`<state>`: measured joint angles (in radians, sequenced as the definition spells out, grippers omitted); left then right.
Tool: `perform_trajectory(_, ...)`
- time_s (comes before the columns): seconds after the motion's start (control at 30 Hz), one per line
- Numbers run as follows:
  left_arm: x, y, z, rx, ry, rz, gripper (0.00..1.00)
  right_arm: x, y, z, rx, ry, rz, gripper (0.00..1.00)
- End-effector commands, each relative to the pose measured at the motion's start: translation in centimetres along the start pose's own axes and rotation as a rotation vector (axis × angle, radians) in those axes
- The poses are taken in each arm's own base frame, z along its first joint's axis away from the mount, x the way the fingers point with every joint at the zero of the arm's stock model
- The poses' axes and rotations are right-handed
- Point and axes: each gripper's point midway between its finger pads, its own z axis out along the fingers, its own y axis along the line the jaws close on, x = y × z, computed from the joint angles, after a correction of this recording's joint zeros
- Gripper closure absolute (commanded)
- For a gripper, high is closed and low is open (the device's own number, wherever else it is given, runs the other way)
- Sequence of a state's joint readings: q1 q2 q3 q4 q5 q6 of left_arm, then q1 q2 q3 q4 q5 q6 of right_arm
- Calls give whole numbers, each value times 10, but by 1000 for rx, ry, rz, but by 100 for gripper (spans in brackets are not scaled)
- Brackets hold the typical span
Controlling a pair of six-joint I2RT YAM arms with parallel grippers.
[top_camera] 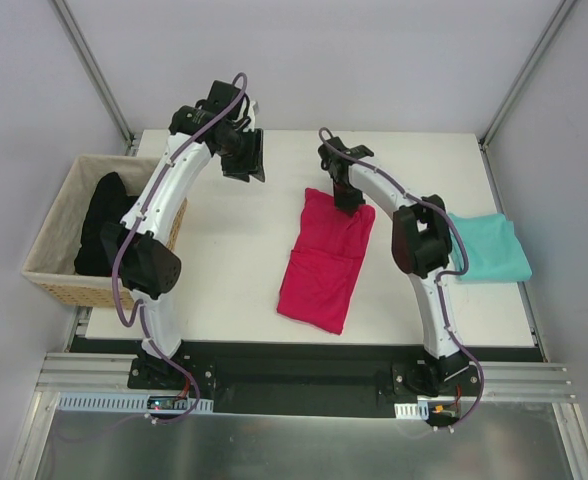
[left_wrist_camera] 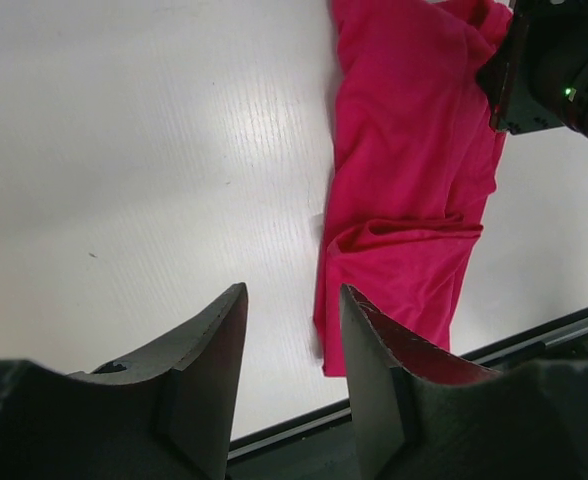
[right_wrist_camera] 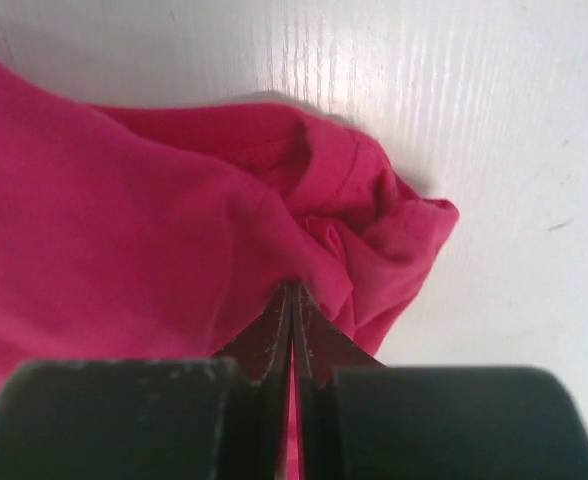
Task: Fold and stack the t-shirts
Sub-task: Fold the folded rectangular tshirt in 1/3 of the way
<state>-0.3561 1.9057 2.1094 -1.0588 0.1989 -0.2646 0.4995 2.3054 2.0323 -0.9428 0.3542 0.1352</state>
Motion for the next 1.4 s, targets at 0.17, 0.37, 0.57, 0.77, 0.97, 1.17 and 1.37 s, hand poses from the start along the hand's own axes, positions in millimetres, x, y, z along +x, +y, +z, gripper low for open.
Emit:
perform_trajectory(0.17,-15,11,-6,-25,-12,-14,58,-18,-12,24,-59,23,38,99)
perform_trajectory(0.37,-16,11,-7,-23,-13,-20,58,-32,-9,31,-108,10,-7,97)
perform_trajectory(0.57,-13,12,-8,-22,-7,-25,58,-46,-2,24,-172,-34,-82,84)
perform_trajectory(0.77,-11,9,-8,-7,0,-33,58,-57,-12,-2,-160,-90,-88,77)
perform_trajectory(0.97,-6,5,2,29,31,-50,59,-85,-49,-67,-75,-255,-67,74)
perform_trajectory(1.17,-4,1,12,65,52,-49,57,-66,-72,-110,-53,-296,-6,74)
perform_trajectory(1.37,9,0,16,85,91,-45,57,-22,-72,-111,-86,-222,85,75)
